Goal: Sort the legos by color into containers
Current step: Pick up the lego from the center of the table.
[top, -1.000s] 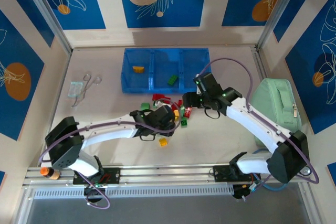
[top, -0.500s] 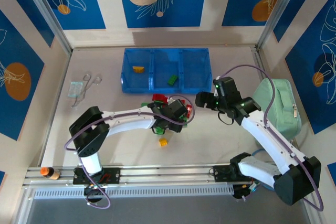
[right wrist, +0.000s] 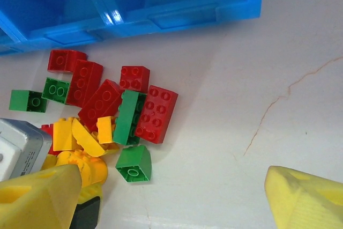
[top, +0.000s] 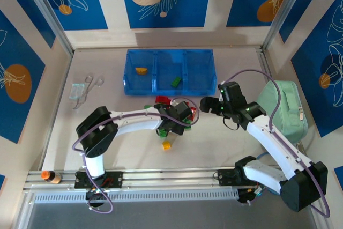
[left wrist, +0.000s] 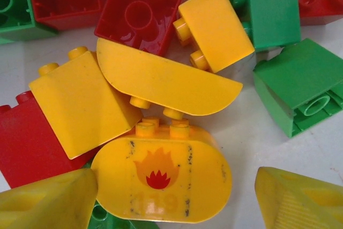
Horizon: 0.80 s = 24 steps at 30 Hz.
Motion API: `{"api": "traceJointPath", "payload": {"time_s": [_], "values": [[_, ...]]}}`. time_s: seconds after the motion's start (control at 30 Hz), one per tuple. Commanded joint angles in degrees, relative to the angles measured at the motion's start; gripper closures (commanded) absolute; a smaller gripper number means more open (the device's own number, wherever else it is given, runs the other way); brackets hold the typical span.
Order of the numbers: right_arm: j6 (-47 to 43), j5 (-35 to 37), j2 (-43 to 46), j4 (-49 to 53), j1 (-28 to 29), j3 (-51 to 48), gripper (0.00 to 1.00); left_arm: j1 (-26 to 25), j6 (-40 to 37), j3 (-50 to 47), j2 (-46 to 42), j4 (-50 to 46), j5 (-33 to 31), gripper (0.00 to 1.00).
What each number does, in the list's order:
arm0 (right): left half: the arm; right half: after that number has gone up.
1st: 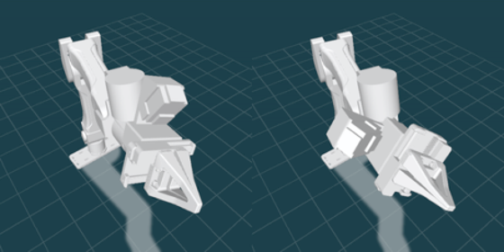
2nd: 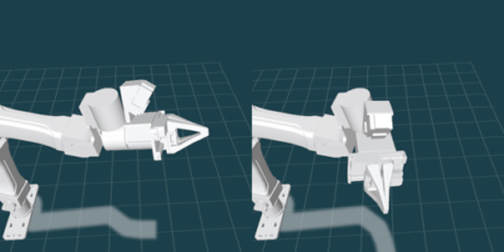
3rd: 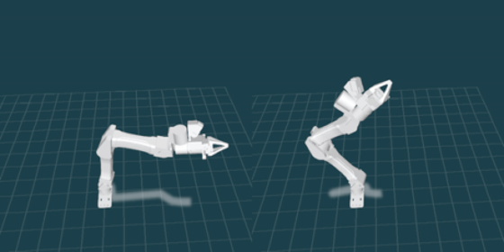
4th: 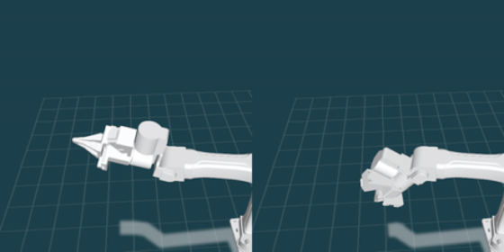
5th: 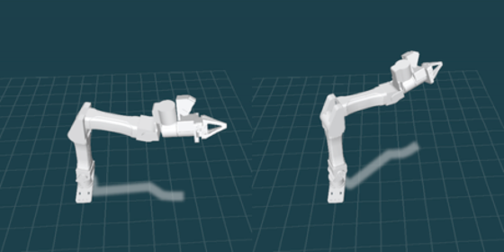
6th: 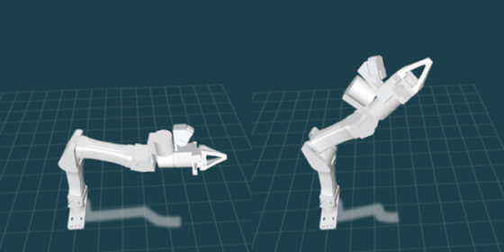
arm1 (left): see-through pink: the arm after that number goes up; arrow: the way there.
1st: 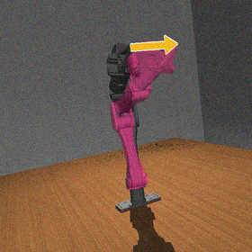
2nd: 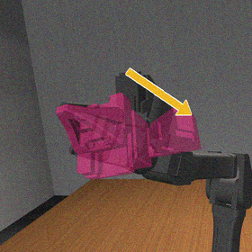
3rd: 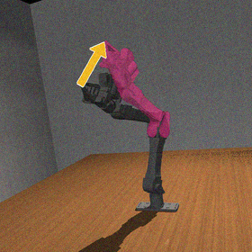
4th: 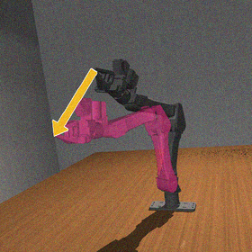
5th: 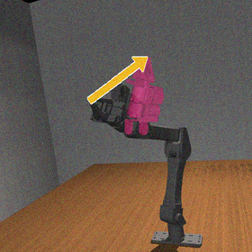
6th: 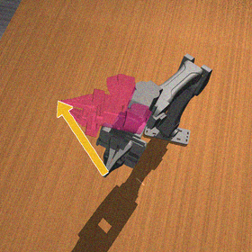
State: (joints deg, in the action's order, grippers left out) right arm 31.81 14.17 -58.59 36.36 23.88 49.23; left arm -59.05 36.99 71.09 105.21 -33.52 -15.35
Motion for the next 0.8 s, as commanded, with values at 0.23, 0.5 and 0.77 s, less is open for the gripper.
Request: {"api": "traceJointPath", "payload": {"time_s": [0.23, 0.5, 0.77], "values": [[1.0, -1.8, 0.7, -2.1, -0.6, -1.3, 0.11, 0.0, -1.6, 3.7, 4.9, -3.1, 2.0, 0.23], [1.2, -2.2, 0.4, -2.7, -0.7, -1.8, 0.11, -1.9, -1.5, 4.2, 3.7, -2.7, 3.4, 0.24], [1.1, -2.3, 0.4, -3.1, -1.4, -2.6, 0.1, -1.3, -1.0, 2.7, -1.6, -3.6, 2.0, 0.2]]}}
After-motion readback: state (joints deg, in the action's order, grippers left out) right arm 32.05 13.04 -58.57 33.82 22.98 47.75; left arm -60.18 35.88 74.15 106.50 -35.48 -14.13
